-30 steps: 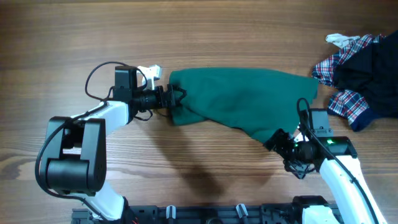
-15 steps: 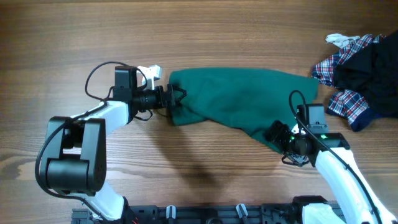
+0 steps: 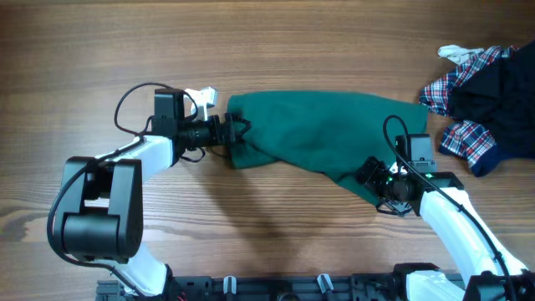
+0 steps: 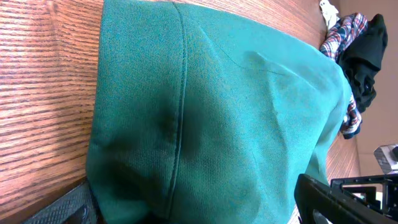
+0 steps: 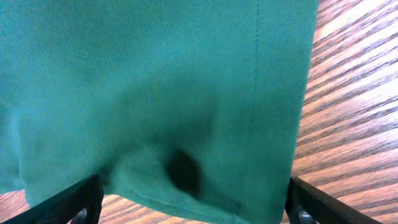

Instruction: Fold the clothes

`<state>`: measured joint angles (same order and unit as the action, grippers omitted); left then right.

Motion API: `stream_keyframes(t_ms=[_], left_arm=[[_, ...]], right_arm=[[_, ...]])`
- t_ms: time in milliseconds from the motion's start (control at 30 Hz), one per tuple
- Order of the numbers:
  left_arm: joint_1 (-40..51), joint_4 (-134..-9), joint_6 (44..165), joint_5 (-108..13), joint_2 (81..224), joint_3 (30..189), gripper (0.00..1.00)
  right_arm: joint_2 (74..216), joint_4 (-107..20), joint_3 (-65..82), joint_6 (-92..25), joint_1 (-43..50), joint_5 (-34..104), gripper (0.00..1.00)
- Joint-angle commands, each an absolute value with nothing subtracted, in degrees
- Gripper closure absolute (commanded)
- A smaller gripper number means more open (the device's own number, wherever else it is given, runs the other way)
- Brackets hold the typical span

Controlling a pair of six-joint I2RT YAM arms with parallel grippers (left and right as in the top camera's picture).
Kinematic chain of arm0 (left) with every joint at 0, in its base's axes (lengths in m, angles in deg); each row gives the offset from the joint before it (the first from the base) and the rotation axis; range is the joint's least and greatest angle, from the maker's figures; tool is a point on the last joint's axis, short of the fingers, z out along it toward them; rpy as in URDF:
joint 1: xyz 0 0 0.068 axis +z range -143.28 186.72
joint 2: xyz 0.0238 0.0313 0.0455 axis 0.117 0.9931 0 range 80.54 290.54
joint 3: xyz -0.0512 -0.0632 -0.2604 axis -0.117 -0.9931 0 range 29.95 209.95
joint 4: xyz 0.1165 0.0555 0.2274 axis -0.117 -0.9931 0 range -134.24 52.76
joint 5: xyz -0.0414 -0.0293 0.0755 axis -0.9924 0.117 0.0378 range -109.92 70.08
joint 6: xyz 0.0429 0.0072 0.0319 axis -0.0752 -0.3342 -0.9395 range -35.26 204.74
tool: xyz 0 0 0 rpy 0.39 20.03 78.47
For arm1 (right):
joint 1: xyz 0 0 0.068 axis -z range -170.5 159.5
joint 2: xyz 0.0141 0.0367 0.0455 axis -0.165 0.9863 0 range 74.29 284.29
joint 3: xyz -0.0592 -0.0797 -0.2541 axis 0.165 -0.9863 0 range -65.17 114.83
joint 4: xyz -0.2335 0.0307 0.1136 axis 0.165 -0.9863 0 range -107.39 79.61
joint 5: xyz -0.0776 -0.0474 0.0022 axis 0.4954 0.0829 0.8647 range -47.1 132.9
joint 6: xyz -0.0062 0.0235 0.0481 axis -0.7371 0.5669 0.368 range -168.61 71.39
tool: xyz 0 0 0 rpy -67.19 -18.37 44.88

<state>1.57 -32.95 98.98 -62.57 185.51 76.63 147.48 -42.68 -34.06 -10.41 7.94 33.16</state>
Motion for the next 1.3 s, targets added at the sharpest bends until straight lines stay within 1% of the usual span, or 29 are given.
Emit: stream_keyframes(t_ms=[0,300,333,433,567,600,633,667,700,733,767,867,900,1000,1067,1167,1200,1267], left_arm=[[1.4,-33.3,99.3,-60.7,186.4,76.8,0.0],[1.4,-33.3,99.3,-60.7,186.4,76.8,0.0],[1.4,-33.3,99.3,-60.7,186.4,76.8,0.0],[1.4,-33.3,99.3,-60.7,186.4,76.8,0.0],[1.4,-33.9,99.3,-60.7,186.4,76.8,0.0],[1.4,-34.0,99.3,-60.7,186.4,76.8,0.0],[1.4,-34.0,99.3,-60.7,186.4,76.8,0.0],[1.4,-34.0,99.3,-60.7,186.4,76.8,0.0],[1.4,-34.0,99.3,-60.7,186.4,76.8,0.0],[1.4,-34.1,99.3,-60.7,186.4,76.8,0.0],[1.4,-34.1,99.3,-60.7,186.4,76.8,0.0],[1.4,-34.1,99.3,-60.8,186.4,76.8,0.0],[1.4,-34.1,99.3,-60.8,186.4,76.8,0.04],[1.4,-34.0,99.3,-60.8,186.4,76.8,0.11],[1.4,-34.0,99.3,-60.8,186.4,76.8,0.03],[1.4,-35.0,99.4,-60.8,186.4,76.8,0.08],[1.4,-36.2,100.5,-60.8,186.4,76.8,0.11],[1.4,-38.6,100.6,-60.8,186.4,76.8,0.1]], right_arm=[[148.0,-43.0,-34.2,-11.6,8.1,31.5,0.07],[148.0,-40.8,-36.6,-12.4,8.1,28.6,0.07],[148.0,-40.3,-37.3,-12.4,8.1,28.6,0.09],[148.0,-40.0,-37.6,-12.1,8.1,27.3,0.25],[148.0,-41.2,-37.6,-8.9,8.1,27.4,0.53],[148.0,-41.3,-37.6,-8.1,8.1,27.4,0.59],[148.0,-41.3,-37.5,-7.9,8.1,27.5,0.71],[148.0,-41.3,-37.5,-7.9,8.1,27.6,0.78],[148.0,-41.3,-37.5,-7.9,8.1,27.6,0.84],[148.0,-41.3,-37.5,-7.9,8.1,27.6,0.92],[148.0,-41.3,-37.5,-7.9,8.1,27.6,0.96],[148.0,-41.4,-37.5,-7.9,8.1,27.7,0.96],[148.0,-41.4,-37.5,-7.9,8.1,27.9,0.96],[148.0,-41.5,-37.5,-7.9,8.1,27.9,0.96],[148.0,-41.5,-37.5,-8.0,8.1,27.9,0.96],[148.0,-41.5,-37.5,-8.0,8.1,27.8,0.96],[148.0,-41.5,-37.5,-8.0,8.1,27.8,0.96],[148.0,-41.5,-37.5,-8.0,8.1,27.8,0.96]])
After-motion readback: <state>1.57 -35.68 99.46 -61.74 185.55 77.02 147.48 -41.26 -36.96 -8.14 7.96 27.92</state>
